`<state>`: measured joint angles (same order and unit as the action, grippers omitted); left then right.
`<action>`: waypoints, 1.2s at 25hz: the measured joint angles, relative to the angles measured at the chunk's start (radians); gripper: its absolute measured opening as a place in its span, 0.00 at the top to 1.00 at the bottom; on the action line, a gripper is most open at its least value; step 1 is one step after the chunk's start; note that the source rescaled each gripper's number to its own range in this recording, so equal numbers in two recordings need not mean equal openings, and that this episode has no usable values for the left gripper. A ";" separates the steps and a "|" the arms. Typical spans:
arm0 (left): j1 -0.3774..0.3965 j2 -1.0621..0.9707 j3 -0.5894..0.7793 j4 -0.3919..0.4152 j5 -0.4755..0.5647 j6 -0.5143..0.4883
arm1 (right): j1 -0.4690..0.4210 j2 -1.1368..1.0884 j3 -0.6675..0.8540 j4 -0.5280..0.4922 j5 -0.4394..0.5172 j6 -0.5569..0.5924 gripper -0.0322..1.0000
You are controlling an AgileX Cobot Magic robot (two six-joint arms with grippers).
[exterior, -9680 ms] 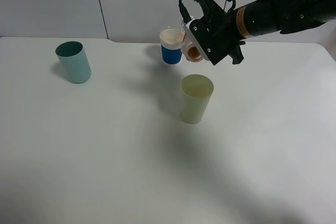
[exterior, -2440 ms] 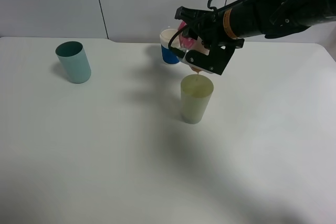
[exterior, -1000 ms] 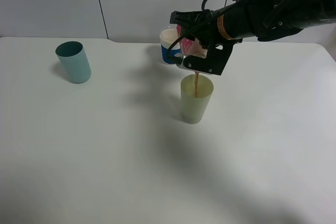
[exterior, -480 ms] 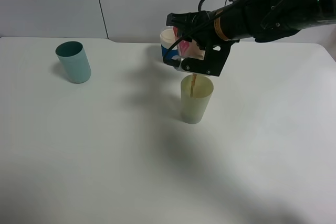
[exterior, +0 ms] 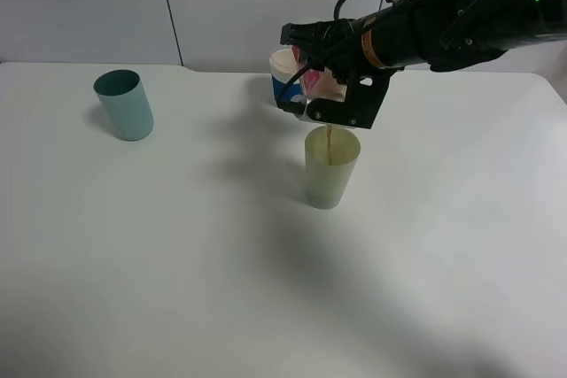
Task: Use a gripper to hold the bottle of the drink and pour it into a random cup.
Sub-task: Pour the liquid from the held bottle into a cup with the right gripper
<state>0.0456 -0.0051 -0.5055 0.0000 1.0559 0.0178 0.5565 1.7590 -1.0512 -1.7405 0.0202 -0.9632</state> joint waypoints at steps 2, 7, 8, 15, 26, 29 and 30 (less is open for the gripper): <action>0.000 0.000 0.000 -0.005 0.000 0.000 | 0.000 0.000 0.000 0.000 0.000 -0.008 0.95; 0.000 0.000 0.000 -0.005 0.000 0.000 | 0.000 0.000 0.000 0.000 0.001 -0.013 0.95; 0.000 0.000 0.000 -0.005 0.000 0.000 | 0.000 0.000 0.000 0.000 0.002 -0.014 0.95; 0.000 0.000 0.000 -0.005 0.000 0.000 | 0.022 -0.004 0.000 0.001 0.042 -0.042 0.95; 0.000 0.000 0.000 0.000 0.000 0.000 | 0.042 -0.022 0.000 0.003 0.076 -0.062 0.95; 0.000 0.000 0.000 0.000 0.000 0.000 | 0.045 -0.022 0.000 0.003 0.077 -0.062 0.95; 0.000 0.000 0.000 0.000 0.000 0.000 | 0.046 -0.022 0.000 0.003 0.077 -0.062 0.95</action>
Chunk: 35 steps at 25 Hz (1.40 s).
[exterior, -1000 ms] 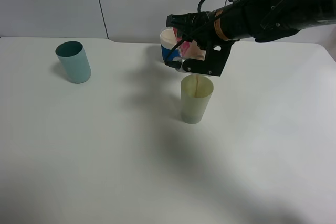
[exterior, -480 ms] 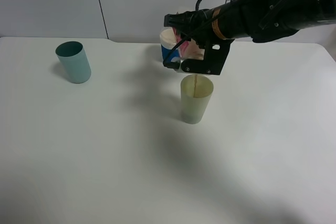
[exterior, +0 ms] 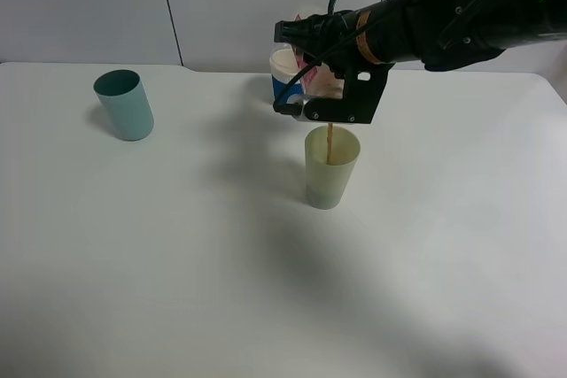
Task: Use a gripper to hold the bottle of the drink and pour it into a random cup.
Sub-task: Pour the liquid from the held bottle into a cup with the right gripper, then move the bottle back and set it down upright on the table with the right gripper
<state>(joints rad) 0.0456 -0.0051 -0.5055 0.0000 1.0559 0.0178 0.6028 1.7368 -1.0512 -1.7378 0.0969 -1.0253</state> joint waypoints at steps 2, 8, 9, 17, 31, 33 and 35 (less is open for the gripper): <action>0.000 0.000 0.000 0.000 0.000 0.000 | 0.000 0.000 0.000 0.000 0.000 0.000 0.95; 0.000 0.000 0.000 -0.005 -0.001 0.000 | 0.000 0.000 0.000 0.000 0.000 -0.001 0.95; 0.000 0.000 0.000 -0.005 -0.001 0.000 | 0.000 0.000 0.000 0.000 0.000 -0.001 0.95; 0.000 0.000 0.000 0.000 -0.001 0.000 | 0.000 0.000 0.000 -0.001 0.000 0.133 0.95; 0.000 0.000 0.000 0.000 -0.001 0.000 | 0.000 0.000 0.000 -0.003 -0.008 0.450 0.95; 0.000 0.000 0.000 -0.005 -0.001 0.000 | 0.000 0.000 0.000 -0.003 -0.012 0.455 0.95; 0.000 0.000 0.000 -0.005 -0.001 0.000 | 0.000 0.000 0.000 -0.003 -0.017 0.468 0.95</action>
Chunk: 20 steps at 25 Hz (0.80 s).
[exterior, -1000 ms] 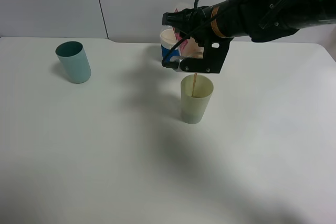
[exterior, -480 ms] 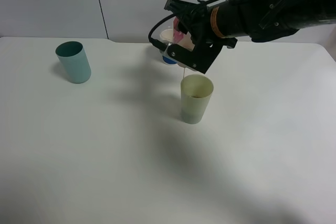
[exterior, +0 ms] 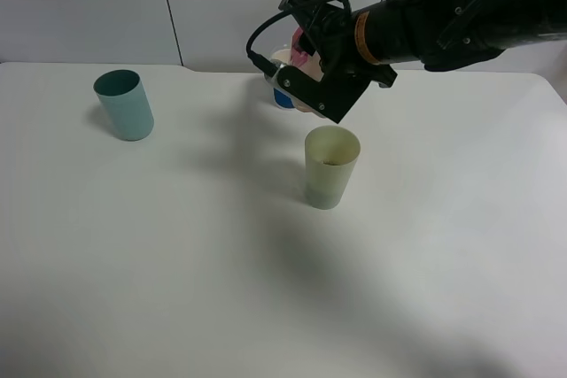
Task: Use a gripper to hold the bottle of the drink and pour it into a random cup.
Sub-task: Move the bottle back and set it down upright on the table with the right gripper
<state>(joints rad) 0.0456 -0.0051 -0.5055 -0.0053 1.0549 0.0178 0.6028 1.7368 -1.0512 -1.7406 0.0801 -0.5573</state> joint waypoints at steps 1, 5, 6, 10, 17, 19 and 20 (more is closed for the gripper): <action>0.000 0.000 0.000 0.000 0.000 0.000 | 0.000 0.000 0.000 0.000 -0.005 0.012 0.95; 0.000 0.000 0.000 0.005 0.000 0.000 | 0.000 0.000 0.000 0.018 -0.008 0.111 0.95; 0.000 0.000 0.000 0.005 0.000 0.000 | 0.000 0.000 0.000 0.022 -0.008 0.146 0.95; 0.000 0.000 0.000 0.005 0.000 0.000 | 0.000 0.000 0.000 0.037 -0.008 0.304 0.95; 0.000 0.000 0.000 0.005 0.000 0.000 | -0.003 0.000 0.000 0.057 -0.042 0.691 0.95; 0.000 0.000 0.000 0.005 0.000 0.000 | -0.013 0.000 0.000 0.063 -0.080 0.795 0.95; 0.000 0.000 0.000 0.005 0.000 0.000 | -0.018 0.000 0.000 0.064 -0.103 0.845 0.95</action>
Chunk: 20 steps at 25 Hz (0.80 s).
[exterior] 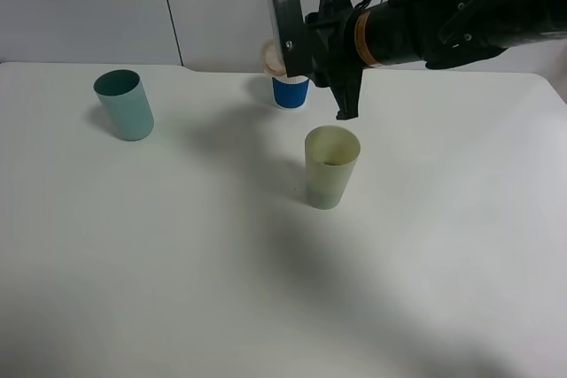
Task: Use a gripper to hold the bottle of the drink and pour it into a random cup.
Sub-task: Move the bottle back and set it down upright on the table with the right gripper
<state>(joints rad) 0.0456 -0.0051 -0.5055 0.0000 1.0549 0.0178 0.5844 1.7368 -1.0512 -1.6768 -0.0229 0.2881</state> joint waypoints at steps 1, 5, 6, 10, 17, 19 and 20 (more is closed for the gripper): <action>0.000 0.000 0.000 0.000 0.000 0.000 | -0.008 0.000 0.000 0.000 -0.016 0.040 0.95; 0.000 0.000 0.000 -0.005 0.000 0.000 | -0.035 0.000 0.000 0.008 -0.045 0.203 0.97; 0.000 0.000 0.000 -0.005 0.000 0.000 | -0.043 0.000 0.000 0.015 -0.048 0.254 0.97; 0.000 0.000 0.000 0.000 0.000 0.000 | -0.065 -0.005 0.000 0.038 -0.059 0.455 0.97; 0.000 0.000 0.000 0.000 0.000 0.000 | -0.101 -0.054 0.000 0.046 -0.085 0.728 0.97; 0.000 0.000 0.000 0.000 0.000 0.000 | -0.118 -0.067 0.000 0.070 -0.087 0.795 0.97; 0.000 0.000 0.000 0.000 0.000 0.000 | -0.126 -0.074 0.000 0.083 -0.087 0.833 0.97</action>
<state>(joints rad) 0.0456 -0.0051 -0.5055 0.0000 1.0549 0.0178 0.4581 1.6630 -1.0507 -1.5941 -0.1095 1.1207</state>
